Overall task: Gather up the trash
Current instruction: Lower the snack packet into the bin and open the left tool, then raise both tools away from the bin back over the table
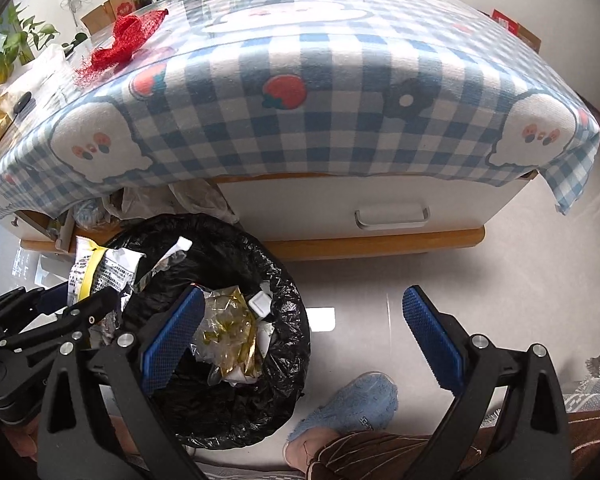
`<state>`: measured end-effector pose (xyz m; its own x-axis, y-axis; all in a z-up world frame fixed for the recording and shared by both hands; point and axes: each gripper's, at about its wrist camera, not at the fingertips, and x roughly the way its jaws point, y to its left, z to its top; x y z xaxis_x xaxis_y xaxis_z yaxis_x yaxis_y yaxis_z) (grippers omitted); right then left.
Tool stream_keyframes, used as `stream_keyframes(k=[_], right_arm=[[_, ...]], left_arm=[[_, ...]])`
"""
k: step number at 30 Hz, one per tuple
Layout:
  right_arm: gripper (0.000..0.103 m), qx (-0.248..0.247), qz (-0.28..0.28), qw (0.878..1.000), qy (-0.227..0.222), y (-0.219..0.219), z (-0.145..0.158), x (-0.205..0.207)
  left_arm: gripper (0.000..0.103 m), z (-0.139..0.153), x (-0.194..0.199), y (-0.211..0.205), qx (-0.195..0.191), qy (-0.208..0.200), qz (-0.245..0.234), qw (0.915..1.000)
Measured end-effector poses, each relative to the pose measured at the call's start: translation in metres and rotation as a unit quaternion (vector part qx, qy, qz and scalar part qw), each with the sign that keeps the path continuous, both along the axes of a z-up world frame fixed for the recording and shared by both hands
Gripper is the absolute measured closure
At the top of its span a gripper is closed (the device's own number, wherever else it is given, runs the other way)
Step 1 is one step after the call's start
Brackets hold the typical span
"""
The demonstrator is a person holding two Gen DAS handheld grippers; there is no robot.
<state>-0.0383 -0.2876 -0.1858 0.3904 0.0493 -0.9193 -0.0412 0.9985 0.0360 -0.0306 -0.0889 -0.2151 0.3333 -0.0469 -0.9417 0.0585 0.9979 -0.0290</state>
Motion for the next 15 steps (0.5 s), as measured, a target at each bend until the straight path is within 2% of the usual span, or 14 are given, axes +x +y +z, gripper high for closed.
stream_keyframes(k=[2, 6, 15], right_arm=[[0.008, -0.002, 0.003, 1.0, -0.005, 0.001, 0.003, 0.0], [0.008, -0.008, 0.006, 1.0, -0.012, 0.003, 0.008, -0.002], [0.008, -0.012, 0.004, 1.0, -0.021, 0.004, 0.022, -0.002]], left_arm=[[0.053, 0.002, -0.001, 0.001, 0.001, -0.004, 0.0, 1.0], [0.039, 0.01, -0.003, 0.002, 0.006, -0.019, -0.001, 0.9998], [0.016, 0.031, -0.006, 0.004, 0.008, -0.052, 0.003, 0.9986]])
